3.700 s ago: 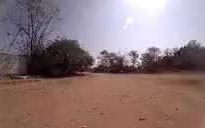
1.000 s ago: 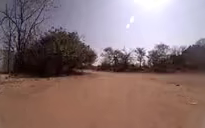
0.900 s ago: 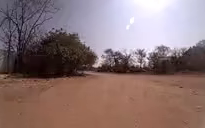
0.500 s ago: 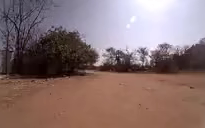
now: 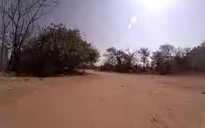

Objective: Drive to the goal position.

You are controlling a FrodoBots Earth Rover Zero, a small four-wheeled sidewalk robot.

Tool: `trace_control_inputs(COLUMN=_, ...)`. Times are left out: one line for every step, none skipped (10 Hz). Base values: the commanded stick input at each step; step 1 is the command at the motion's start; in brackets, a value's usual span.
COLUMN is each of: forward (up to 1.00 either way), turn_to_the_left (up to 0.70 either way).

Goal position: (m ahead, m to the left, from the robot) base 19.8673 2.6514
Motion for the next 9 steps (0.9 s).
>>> trace_control_inputs(forward=1.00, turn_to_the_left=0.02)
trace_control_inputs(forward=1.00, turn_to_the_left=0.02)
trace_control_inputs(forward=1.00, turn_to_the_left=0.02)
trace_control_inputs(forward=1.00, turn_to_the_left=0.02)
trace_control_inputs(forward=1.00, turn_to_the_left=0.02)
trace_control_inputs(forward=1.00, turn_to_the_left=0.00)
trace_control_inputs(forward=1.00, turn_to_the_left=-0.15)
trace_control_inputs(forward=1.00, turn_to_the_left=-0.29)
trace_control_inputs(forward=1.00, turn_to_the_left=-0.40)
